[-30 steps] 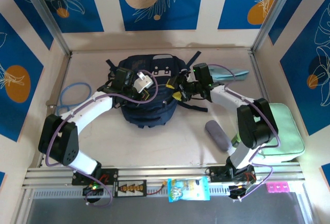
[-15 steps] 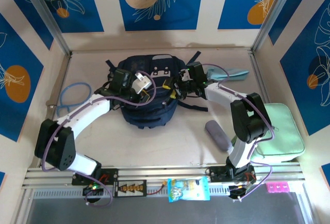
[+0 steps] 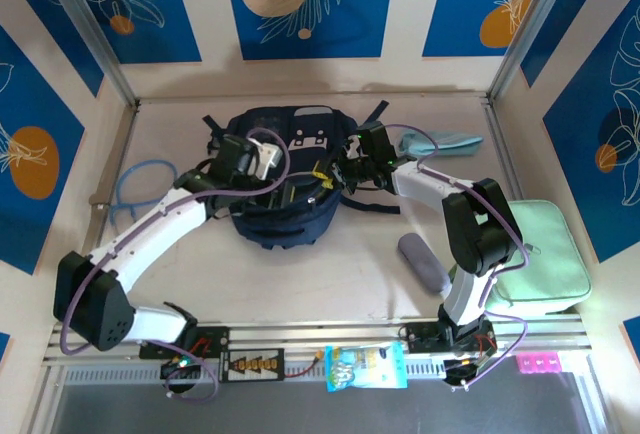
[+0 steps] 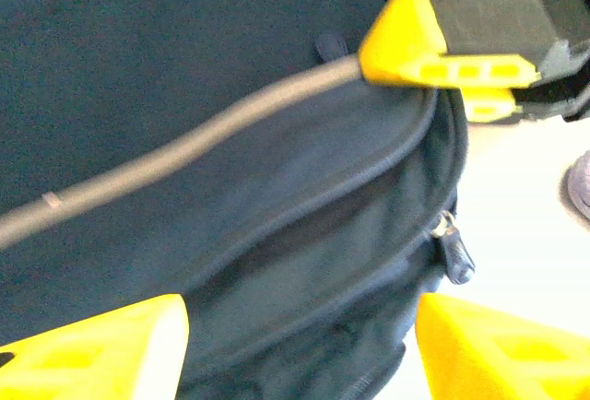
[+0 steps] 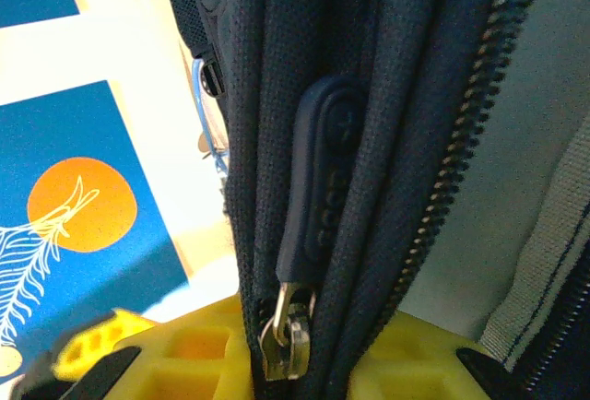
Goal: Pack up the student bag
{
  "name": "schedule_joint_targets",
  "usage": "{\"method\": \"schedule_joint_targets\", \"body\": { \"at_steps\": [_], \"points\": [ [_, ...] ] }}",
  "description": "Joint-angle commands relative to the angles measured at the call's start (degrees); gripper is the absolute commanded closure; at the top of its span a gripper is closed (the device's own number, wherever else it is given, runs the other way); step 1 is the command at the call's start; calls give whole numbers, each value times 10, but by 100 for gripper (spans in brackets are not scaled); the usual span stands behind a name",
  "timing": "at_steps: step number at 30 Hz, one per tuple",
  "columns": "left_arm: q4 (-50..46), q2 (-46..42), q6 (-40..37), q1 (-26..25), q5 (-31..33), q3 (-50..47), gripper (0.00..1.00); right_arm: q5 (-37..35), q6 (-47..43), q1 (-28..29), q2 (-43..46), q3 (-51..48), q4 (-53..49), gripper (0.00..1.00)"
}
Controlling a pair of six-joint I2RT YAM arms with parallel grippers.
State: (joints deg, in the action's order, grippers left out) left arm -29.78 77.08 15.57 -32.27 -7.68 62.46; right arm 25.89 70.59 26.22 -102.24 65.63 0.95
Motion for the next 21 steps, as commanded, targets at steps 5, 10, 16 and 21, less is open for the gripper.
{"method": "schedule_joint_targets", "body": {
  "at_steps": [5,10,16,21],
  "points": [
    [-42,26,252,-99,81,15,42,32,-11,10,3,26,28,79],
    [-43,56,280,-165,173,54,48,38,-3,9,1,20,40,79],
    [-43,106,264,-196,207,100,53,49,-4,10,6,17,52,79],
    [-52,145,254,-202,232,131,59,56,0,10,7,14,59,80]
  ]
}}
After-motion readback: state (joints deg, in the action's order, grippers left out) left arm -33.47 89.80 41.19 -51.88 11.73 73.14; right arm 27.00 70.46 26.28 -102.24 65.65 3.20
